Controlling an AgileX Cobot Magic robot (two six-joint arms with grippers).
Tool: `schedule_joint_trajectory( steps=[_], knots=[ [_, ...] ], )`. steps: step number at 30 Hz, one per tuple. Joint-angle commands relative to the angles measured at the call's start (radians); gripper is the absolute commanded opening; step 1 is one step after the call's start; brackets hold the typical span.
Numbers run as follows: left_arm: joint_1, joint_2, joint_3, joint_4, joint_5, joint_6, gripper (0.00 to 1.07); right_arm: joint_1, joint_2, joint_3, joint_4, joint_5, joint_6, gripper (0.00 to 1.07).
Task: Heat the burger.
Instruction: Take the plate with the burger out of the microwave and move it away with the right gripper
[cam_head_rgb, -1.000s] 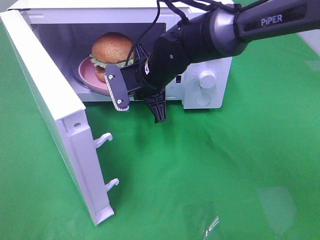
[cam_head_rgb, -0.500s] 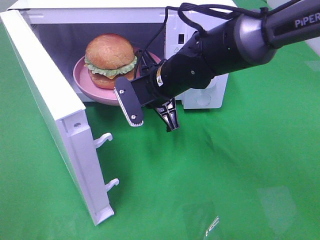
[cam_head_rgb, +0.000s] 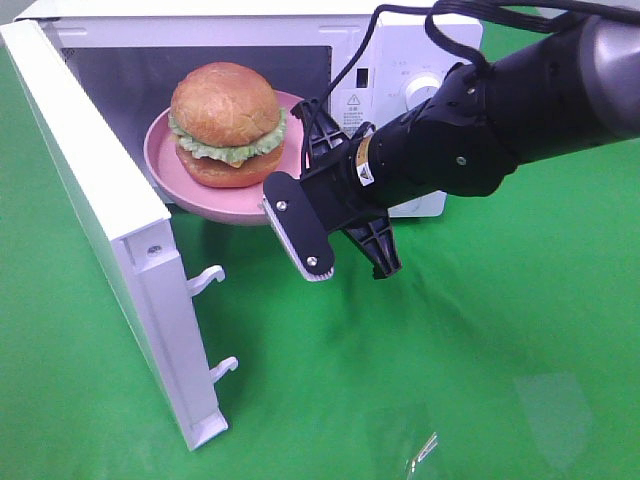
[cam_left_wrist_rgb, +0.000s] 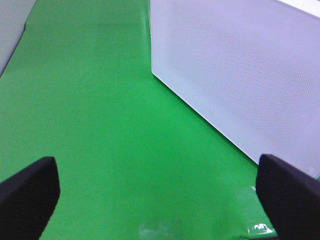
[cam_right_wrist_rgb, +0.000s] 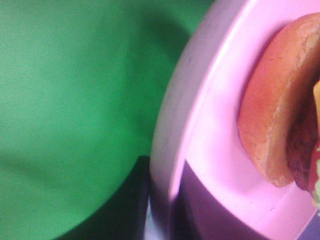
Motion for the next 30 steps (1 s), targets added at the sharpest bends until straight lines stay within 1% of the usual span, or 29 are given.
schedule_joint_trajectory(
  steps=[1,4,5,6,7,9,12,13,16,17,20,21,22,24,25,26,29,30],
  knots=[
    [0.003,-0.006,0.004,0.001,-0.008,-0.003,1.0,-0.021,-0.052,0.021,-0.002,-0.04,0.02,0.0],
    [0.003,-0.006,0.004,0.001,-0.008,-0.003,1.0,-0.021,-0.105,0.075,-0.006,-0.055,0.02,0.0],
    [0.003,-0.006,0.004,0.001,-0.008,-0.003,1.0,-0.021,-0.105,0.075,-0.006,-0.055,0.02,0.0],
    [0.003,-0.006,0.004,0.001,-0.008,-0.003,1.0,-0.021,-0.128,0.102,-0.01,-0.057,0.02,0.0],
    [0.003,-0.006,0.004,0.001,-0.008,-0.003,1.0,-0.021,-0.128,0.102,-0.01,-0.057,0.02,0.0],
    [0.003,-0.006,0.004,0.001,-0.008,-0.003,1.0,-0.019,-0.178,0.158,-0.048,-0.059,0.02,0.0],
    [0.003,-0.006,0.004,0.001,-0.008,-0.003,1.0,-0.019,-0.203,0.182,-0.063,-0.059,0.02,0.0],
    [0.003,-0.006,0.004,0.001,-0.008,-0.003,1.0,-0.019,-0.233,0.208,-0.065,-0.058,0.02,0.0],
    [0.003,-0.006,0.004,0.001,-0.008,-0.003,1.0,-0.019,-0.245,0.218,-0.065,-0.058,0.02,0.0],
    [0.003,-0.006,0.004,0.001,-0.008,-0.003,1.0,-0.019,-0.276,0.241,-0.065,-0.055,0.02,0.0],
    [0.003,-0.006,0.004,0.001,-0.008,-0.003,1.0,-0.019,-0.308,0.264,-0.065,-0.053,0.02,0.0],
    [0.003,-0.006,0.004,0.001,-0.008,-0.003,1.0,-0.019,-0.344,0.295,-0.065,-0.048,0.02,0.0],
    [0.003,-0.006,0.004,0.001,-0.008,-0.003,1.0,-0.019,-0.344,0.295,-0.065,-0.048,0.02,0.0],
    [0.003,-0.006,0.004,0.001,-0.008,-0.003,1.0,-0.013,-0.413,0.355,-0.065,-0.014,0.024,0.0],
    [0.003,-0.006,0.004,0.001,-0.008,-0.003,1.0,-0.013,-0.413,0.355,-0.065,-0.014,0.024,0.0],
    [0.003,-0.006,0.004,0.001,-0.008,-0.003,1.0,-0.004,-0.45,0.383,-0.065,0.018,0.024,0.0],
    [0.003,-0.006,0.004,0.001,-0.008,-0.003,1.0,0.005,-0.471,0.397,-0.065,0.026,0.024,0.0],
    [0.003,-0.006,0.004,0.001,-0.008,-0.003,1.0,0.024,-0.516,0.431,-0.065,0.05,0.024,0.0]
  ],
)
